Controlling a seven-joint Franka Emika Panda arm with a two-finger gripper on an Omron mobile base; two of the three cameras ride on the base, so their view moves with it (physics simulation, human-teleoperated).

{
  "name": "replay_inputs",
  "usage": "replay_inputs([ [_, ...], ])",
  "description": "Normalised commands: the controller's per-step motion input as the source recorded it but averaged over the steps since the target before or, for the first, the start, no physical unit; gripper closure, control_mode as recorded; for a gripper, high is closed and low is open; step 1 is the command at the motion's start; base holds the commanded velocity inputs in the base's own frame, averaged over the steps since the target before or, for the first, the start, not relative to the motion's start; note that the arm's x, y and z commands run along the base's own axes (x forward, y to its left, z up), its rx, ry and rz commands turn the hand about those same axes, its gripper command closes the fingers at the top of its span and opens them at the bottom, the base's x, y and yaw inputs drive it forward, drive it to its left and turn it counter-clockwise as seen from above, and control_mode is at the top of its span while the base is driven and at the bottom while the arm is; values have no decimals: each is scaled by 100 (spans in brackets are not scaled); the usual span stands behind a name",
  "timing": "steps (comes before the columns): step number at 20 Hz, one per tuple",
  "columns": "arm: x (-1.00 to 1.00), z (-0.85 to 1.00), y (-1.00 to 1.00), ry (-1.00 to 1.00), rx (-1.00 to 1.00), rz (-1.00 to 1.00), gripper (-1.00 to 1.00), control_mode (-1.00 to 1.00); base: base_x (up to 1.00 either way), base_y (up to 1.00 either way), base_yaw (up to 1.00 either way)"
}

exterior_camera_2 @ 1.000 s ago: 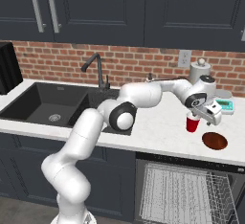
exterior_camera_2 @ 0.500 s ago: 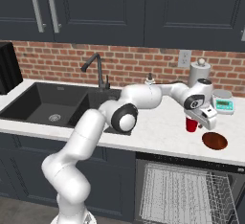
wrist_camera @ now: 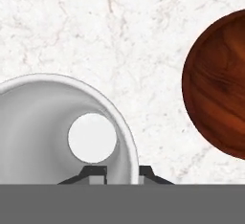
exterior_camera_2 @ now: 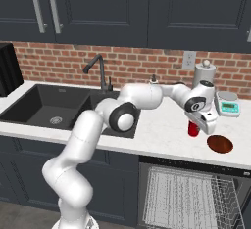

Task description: Pick up the cup and bowl from the counter, place them in the dishwasher, and close the dishwasher door.

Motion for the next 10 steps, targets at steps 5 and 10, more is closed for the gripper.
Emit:
replay_inputs([
  [5,-100,-23,27,-29,1,-10,100,-100,0,0,0],
  [10,-100,0,40,-41,0,-6,100,-100,0,0,0],
])
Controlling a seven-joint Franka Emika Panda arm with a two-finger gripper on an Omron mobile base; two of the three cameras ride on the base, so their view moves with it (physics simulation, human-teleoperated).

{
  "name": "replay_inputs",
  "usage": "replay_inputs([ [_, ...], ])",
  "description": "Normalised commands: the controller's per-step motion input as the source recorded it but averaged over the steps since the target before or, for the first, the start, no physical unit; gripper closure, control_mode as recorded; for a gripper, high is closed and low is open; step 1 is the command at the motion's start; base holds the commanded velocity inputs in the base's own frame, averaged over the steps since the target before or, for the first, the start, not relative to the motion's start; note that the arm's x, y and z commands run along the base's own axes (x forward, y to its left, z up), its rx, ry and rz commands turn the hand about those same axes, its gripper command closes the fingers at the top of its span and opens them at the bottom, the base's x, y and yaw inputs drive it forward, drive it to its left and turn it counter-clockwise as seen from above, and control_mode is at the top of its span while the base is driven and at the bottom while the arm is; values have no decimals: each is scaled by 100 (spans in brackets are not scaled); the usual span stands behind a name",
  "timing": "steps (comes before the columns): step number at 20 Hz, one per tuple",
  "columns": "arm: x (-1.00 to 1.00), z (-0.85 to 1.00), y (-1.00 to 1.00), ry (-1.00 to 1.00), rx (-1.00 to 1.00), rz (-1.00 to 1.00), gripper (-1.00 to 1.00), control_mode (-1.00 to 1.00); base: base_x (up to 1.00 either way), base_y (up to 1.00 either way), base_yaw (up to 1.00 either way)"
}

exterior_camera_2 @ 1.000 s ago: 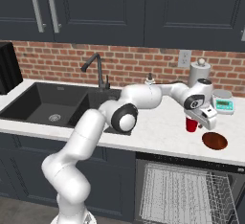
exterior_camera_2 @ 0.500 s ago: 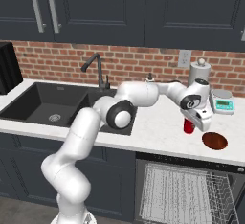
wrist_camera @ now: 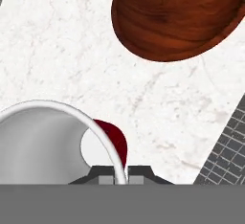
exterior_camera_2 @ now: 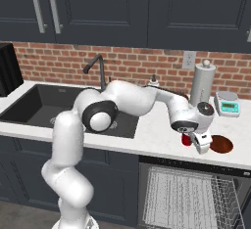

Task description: Pick up the cup and bowl from the counter, place them in the dishwasher, and close the dishwasher door.

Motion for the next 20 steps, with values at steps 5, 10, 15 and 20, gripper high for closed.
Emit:
replay_inputs([
  [5,-100,8,65,-32,-1,-2,100,-100,0,0,0],
  [10,-100,57,14,2,-13,0,100,-100,0,0,0],
  [15,-100,33,0,14,-15,2,100,-100,0,0,0],
  [20,-86,-13,0,1,-3,10,100,-100,0,0,0],
])
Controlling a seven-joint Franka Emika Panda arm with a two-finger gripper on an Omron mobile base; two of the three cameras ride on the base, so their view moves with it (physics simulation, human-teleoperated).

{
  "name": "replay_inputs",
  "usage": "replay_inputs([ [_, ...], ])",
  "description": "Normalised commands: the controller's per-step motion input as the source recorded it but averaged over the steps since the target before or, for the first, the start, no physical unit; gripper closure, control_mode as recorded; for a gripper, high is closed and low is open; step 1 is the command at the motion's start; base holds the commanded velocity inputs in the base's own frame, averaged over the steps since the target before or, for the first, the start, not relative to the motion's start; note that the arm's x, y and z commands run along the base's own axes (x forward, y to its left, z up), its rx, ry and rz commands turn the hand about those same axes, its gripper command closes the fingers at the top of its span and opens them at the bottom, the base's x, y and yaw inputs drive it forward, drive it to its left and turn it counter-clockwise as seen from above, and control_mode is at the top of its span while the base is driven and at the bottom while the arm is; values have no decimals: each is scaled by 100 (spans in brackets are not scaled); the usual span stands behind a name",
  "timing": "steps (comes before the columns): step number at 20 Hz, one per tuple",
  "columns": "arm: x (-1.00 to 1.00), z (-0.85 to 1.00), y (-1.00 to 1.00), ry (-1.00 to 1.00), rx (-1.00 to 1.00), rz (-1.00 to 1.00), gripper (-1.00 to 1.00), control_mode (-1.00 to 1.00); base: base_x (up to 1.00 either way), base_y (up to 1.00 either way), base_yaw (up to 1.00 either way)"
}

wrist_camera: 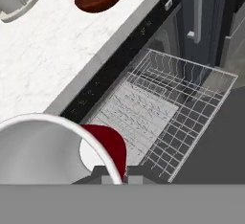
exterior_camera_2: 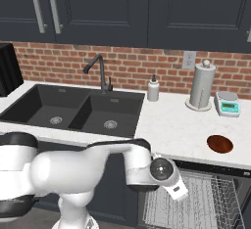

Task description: Pick up the cup and bowl from the counter, place them in the dishwasher, and close the dishwasher door.

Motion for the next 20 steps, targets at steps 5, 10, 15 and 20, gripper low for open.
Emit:
replay_inputs([
  [5,-37,-48,-12,2,0,19,100,-100,0,0,0],
  [10,1,-50,-46,6,0,24,100,-100,0,0,0],
  [15,1,-59,-42,0,0,28,100,-100,0,0,0],
  [20,0,-42,-55,-4,0,30,100,-100,0,0,0],
])
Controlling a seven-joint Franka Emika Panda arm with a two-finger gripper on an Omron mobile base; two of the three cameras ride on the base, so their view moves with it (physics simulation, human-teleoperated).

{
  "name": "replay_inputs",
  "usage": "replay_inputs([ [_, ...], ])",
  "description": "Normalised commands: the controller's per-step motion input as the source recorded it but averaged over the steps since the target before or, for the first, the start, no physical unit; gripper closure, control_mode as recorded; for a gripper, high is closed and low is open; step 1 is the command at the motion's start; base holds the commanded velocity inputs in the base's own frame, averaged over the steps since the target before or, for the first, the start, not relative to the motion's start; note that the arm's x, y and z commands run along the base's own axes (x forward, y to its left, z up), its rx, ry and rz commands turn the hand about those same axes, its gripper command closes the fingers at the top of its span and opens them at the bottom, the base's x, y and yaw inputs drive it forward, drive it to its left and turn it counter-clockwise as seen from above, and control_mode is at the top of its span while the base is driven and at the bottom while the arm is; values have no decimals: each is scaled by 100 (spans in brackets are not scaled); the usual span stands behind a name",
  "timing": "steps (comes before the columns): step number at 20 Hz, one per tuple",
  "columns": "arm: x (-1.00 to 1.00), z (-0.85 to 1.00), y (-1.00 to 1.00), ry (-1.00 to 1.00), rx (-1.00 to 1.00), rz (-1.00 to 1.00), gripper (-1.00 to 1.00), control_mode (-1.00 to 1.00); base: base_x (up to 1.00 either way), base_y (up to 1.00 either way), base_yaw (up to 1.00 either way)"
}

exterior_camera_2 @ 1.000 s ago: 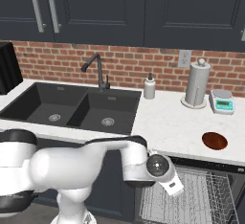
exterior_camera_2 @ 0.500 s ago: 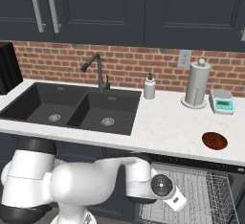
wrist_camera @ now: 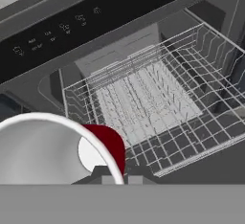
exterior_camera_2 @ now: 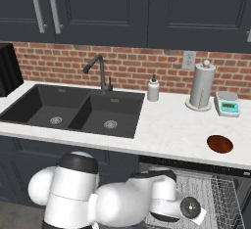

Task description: Pick up the cup and bowl from the counter, place them in the dishwasher, and close the dishwasher door.

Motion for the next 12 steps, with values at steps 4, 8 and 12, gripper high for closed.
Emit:
replay_inputs([
  [4,10,-38,-31,-1,0,26,100,-100,0,0,0],
  [8,36,-58,0,-1,-2,16,100,-100,0,0,0],
  [12,37,-52,0,-2,-6,11,100,-100,0,0,0],
])
